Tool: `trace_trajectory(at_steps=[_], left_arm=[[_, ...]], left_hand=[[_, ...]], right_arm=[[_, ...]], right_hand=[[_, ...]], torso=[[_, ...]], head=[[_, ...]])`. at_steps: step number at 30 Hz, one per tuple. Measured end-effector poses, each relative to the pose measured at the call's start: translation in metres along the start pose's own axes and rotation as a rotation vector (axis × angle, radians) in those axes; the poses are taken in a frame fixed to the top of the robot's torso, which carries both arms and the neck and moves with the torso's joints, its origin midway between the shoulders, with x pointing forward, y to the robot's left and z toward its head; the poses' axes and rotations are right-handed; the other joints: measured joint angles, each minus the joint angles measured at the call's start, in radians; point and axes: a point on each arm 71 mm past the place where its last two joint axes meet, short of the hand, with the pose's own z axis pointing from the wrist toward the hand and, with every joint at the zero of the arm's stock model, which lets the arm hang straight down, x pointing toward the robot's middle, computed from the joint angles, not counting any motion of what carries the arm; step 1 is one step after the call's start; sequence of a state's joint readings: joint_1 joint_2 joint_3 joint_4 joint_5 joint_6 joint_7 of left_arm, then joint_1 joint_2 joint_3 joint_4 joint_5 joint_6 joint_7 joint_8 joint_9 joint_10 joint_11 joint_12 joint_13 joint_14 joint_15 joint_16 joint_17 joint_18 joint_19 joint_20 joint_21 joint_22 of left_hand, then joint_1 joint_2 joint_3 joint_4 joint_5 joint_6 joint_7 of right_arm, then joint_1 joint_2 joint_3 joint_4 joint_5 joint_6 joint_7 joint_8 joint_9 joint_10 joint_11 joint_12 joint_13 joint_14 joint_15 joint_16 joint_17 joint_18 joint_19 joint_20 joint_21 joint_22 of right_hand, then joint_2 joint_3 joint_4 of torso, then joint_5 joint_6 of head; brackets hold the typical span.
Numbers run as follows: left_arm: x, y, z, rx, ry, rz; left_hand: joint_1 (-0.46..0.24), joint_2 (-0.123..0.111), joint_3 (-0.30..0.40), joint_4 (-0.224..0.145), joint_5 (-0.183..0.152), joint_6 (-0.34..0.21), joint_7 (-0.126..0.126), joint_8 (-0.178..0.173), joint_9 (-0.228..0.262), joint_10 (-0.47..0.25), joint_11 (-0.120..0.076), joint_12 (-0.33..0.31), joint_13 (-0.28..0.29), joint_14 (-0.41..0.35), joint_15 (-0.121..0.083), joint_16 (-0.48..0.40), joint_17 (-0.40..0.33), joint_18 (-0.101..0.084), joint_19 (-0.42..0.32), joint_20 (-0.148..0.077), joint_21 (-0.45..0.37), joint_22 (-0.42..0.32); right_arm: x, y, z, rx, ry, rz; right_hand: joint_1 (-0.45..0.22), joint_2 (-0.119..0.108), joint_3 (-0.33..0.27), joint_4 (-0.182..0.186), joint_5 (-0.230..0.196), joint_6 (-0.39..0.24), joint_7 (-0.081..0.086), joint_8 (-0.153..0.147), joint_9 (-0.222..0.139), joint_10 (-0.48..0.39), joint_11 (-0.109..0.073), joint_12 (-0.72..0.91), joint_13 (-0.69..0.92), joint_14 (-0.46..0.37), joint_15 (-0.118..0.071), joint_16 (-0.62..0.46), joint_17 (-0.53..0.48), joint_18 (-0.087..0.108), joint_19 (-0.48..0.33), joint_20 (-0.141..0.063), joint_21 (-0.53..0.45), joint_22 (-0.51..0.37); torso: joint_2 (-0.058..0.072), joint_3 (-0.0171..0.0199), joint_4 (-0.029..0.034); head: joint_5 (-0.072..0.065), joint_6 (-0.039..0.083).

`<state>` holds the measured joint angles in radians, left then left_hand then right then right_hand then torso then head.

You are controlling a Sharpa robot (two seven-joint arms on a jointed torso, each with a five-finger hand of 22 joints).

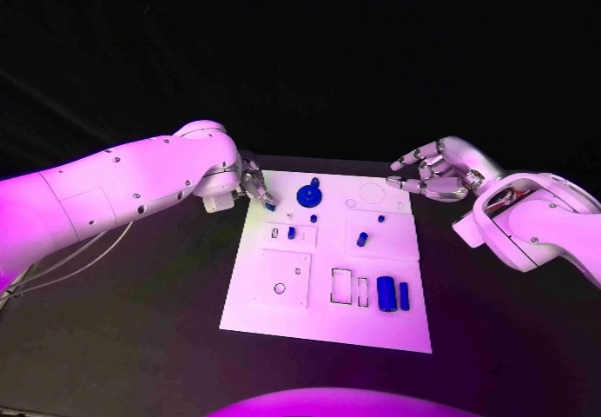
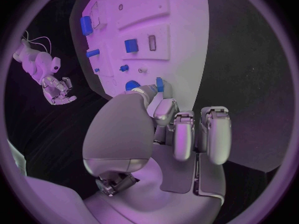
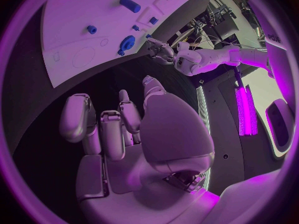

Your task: Assemble the parts on the task board

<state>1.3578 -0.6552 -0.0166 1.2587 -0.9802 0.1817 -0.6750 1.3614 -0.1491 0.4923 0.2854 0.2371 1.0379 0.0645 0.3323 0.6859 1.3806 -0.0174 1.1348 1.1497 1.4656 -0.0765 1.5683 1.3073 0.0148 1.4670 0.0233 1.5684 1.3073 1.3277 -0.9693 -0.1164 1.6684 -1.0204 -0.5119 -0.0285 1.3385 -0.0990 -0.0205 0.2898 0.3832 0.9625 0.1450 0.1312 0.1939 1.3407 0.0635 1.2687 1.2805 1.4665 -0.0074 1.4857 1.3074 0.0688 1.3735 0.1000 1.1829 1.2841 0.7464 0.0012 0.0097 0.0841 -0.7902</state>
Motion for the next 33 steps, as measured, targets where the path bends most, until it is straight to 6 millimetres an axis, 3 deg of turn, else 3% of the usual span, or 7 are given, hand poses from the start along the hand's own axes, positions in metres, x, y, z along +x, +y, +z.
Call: trace_trajectory(at_steps=[14,33], left_arm=[[0.016,0.002,-0.029,0.081,-0.007,-0.052],[0.043,0.008,-0.026,0.079,-0.027,0.057]], left_hand=[[-0.027,-0.026,0.032,-0.018,0.0,0.002,-0.002,0.015,0.014,0.004,-0.004,0.0,-0.001,0.0,0.0,0.0,0.0,0.0,0.0,0.0,0.0,0.0],[-0.034,-0.048,0.058,-0.032,-0.003,0.002,-0.002,0.027,0.017,0.007,-0.007,0.0,-0.011,0.0,0.0,0.0,0.001,0.0,0.0,0.0,0.0,0.0]], right_arm=[[0.0,-0.001,0.0,0.001,-0.001,0.001],[0.0,-0.002,-0.002,0.002,0.001,0.003]], right_hand=[[0.0,0.0,0.0,0.0,0.0,0.0,0.0,0.0,0.0,0.0,0.0,0.0,0.0,0.0,0.0,0.0,0.001,0.0,0.0,0.0,0.0,0.0],[0.0,0.0,0.0,0.0,0.0,0.0,0.0,0.0,0.0,0.0,0.0,0.0,0.0,0.0,0.0,0.0,0.001,0.0,0.0,0.0,0.0,0.0]], torso=[[0.0,-0.0008,0.0006],[0.002,-0.0009,-0.0006]], head=[[0.005,0.001],[0.013,-0.002]])
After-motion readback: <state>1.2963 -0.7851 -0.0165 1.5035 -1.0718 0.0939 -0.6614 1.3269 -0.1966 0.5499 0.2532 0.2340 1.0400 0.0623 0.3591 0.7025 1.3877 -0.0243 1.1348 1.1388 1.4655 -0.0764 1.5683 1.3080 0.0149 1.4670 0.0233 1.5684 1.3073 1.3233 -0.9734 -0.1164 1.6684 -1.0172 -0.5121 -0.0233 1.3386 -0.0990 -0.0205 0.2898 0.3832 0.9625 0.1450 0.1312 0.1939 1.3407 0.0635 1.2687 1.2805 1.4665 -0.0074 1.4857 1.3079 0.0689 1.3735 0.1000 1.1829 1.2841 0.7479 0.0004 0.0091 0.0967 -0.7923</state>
